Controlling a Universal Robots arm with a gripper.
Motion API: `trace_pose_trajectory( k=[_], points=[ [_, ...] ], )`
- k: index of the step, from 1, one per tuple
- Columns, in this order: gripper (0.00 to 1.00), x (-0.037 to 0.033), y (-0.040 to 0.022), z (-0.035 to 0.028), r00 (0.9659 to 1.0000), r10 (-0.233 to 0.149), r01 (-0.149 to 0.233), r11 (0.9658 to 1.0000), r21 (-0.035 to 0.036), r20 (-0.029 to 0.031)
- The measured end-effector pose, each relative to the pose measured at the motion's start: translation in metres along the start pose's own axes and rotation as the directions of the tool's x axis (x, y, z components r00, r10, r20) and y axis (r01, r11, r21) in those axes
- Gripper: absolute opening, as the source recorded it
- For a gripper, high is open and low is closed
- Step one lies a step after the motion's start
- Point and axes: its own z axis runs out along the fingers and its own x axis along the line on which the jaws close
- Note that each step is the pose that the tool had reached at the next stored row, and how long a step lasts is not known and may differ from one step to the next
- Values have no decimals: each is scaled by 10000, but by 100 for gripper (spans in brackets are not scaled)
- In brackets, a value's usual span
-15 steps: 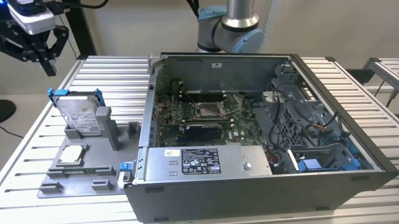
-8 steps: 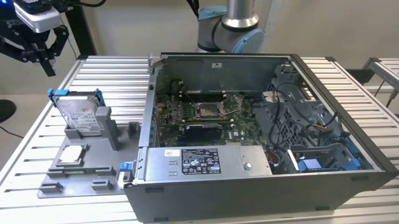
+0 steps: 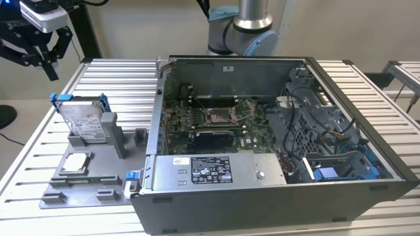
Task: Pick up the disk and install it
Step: 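Pick up the disk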
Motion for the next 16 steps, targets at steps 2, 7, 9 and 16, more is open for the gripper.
trace_pose_trajectory(
  k=[2, 7, 9, 16],
  points=[
    [0, 0, 0, 0, 9993, -366, 366, 9993, 1, -19],
    [0, 0, 0, 0, 9918, -1276, 1276, 9918, 5, -68],
    [0, 0, 0, 0, 9866, -1627, 1627, 9867, 9, -91],
    [0, 0, 0, 0, 9581, -2862, 2862, 9582, 2, -156]
  ],
)
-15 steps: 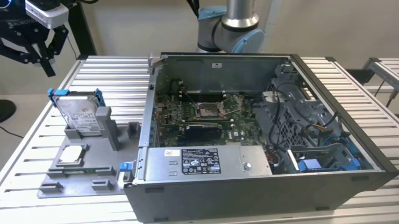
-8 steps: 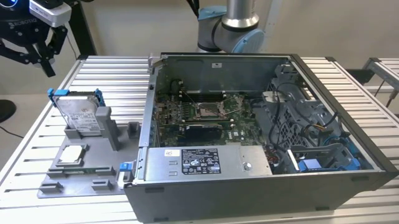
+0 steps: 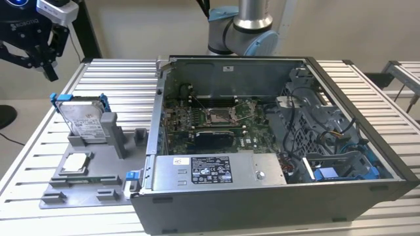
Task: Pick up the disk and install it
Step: 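Pick up the disk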
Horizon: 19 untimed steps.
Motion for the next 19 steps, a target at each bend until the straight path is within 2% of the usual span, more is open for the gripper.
trace_pose_trajectory(
  k=[4, 5, 9, 11, 14, 16, 19],
  points=[
    [0, 0, 0, 0, 9973, -734, 734, 9973, 0, -33],
    [0, 0, 0, 0, 9940, -1092, 1092, 9940, -1, -50],
    [0, 0, 0, 0, 9835, -1808, 1808, 9835, -1, -87],
    [0, 0, 0, 0, 9762, -2166, 2166, 9763, -2, -106],
    [0, 0, 0, 0, 9628, -2698, 2698, 9629, -6, -132],
    [0, 0, 0, 0, 9523, -3048, 3049, 9524, -11, -148],
    [0, 0, 0, 1, 9341, -3567, 3567, 9342, -19, -163]
  ],
)
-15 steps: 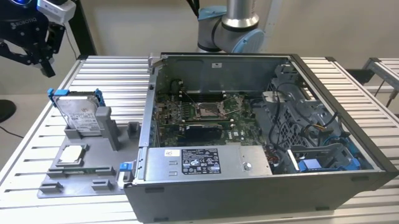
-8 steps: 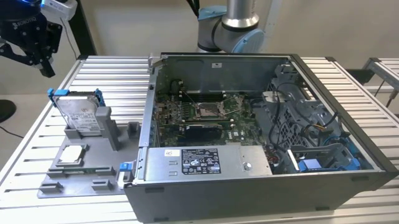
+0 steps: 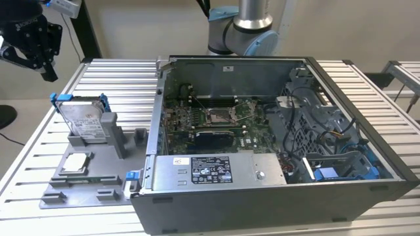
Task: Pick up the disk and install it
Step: 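Pick up the disk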
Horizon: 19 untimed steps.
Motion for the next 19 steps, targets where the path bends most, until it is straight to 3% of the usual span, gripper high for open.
trace_pose_trajectory(
  k=[4, 8, 19],
  points=[
    [0, 0, 0, 3, 9974, -724, 724, 9974, -2, -20],
    [0, 0, 0, 6, 9901, -1406, 1406, 9901, 0, -38],
    [0, 0, 0, 6, 9889, -1482, 1482, 9890, 0, -40]
  ],
)
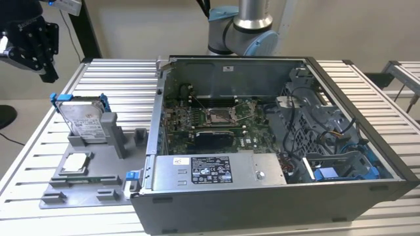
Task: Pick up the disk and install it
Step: 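Pick up the disk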
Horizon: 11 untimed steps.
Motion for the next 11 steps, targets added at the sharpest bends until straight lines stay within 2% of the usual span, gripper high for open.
trace_pose_trajectory(
  k=[6, 9, 11],
  points=[
    [0, 0, 0, 2, 10000, -68, 68, 10000, -2, -2],
    [0, 0, -1, 14, 9984, -557, 557, 9984, -2, -15],
    [0, 0, -1, 23, 9957, -921, 921, 9957, -5, -25]
  ],
)
